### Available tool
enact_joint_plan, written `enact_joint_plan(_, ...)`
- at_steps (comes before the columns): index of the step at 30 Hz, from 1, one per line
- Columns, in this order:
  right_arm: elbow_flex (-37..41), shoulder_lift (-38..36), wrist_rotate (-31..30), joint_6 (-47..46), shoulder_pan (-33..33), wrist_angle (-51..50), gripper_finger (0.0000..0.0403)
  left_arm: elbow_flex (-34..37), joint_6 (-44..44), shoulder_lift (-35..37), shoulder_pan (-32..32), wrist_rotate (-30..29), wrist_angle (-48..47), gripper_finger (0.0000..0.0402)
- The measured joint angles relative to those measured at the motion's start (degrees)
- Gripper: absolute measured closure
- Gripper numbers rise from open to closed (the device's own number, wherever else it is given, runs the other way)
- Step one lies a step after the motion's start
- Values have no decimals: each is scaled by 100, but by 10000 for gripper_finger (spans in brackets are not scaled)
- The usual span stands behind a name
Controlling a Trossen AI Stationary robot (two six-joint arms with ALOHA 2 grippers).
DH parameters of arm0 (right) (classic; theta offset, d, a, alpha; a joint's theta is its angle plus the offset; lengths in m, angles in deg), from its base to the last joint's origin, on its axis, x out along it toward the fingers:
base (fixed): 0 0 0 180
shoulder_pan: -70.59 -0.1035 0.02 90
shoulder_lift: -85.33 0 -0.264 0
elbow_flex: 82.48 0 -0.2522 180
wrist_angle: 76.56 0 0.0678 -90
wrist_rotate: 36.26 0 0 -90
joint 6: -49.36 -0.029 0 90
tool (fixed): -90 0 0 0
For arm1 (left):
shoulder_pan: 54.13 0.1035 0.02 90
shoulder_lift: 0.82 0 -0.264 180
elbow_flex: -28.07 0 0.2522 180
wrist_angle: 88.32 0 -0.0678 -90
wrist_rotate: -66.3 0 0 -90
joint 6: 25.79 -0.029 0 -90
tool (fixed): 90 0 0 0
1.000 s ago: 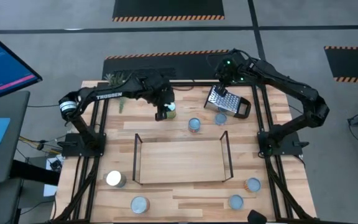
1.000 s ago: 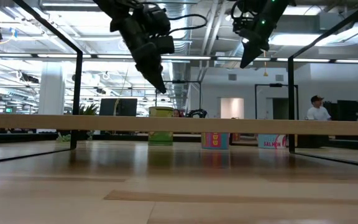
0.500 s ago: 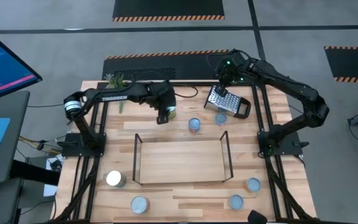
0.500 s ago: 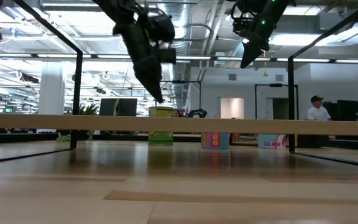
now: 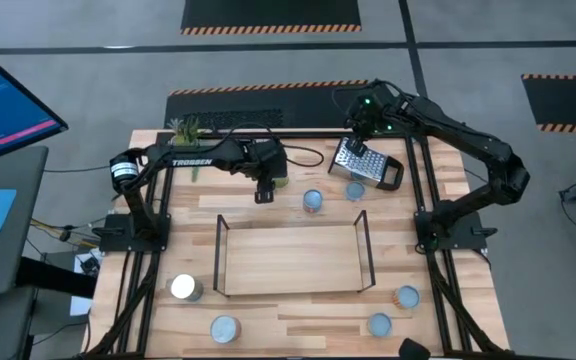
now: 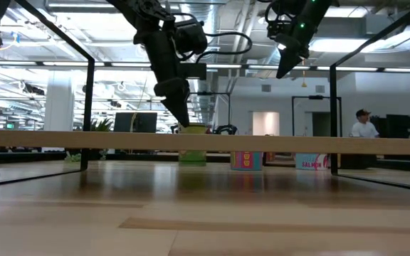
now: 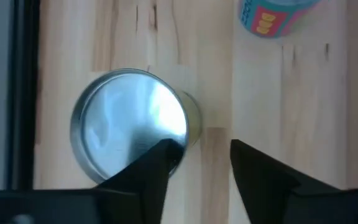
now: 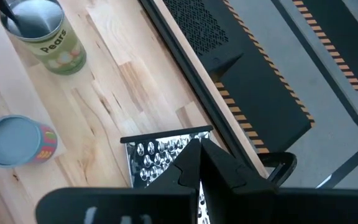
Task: Pick and place cans onto a shelf
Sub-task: Put the canned pears on the shelf
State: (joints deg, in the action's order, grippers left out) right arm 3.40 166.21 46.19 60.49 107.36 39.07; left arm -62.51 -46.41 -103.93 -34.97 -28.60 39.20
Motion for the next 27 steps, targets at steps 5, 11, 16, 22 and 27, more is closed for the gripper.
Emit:
enact_joint_plan(5, 0, 0, 1, -1, 0, 0, 370, 3, -71, -8, -76, -443, 99, 364)
enact_joint_plan(11, 0, 0, 2, -12, 0, -31, 370, -24, -121, -6, -112, -760, 193, 399)
enact_joint_plan(16, 0, 0, 2, -12, 9, -42, 370, -397, 22, 236, -281, -788, -385, 401)
enact_joint_plan(22, 0, 0, 2, -11, 13, -42, 370, -1122, 611, 504, -685, -748, -1429, 401)
enact_joint_plan(27, 0, -2, 2, -10, 13, -106, 370, -1590, 1757, 569, -1262, -813, -2637, 401)
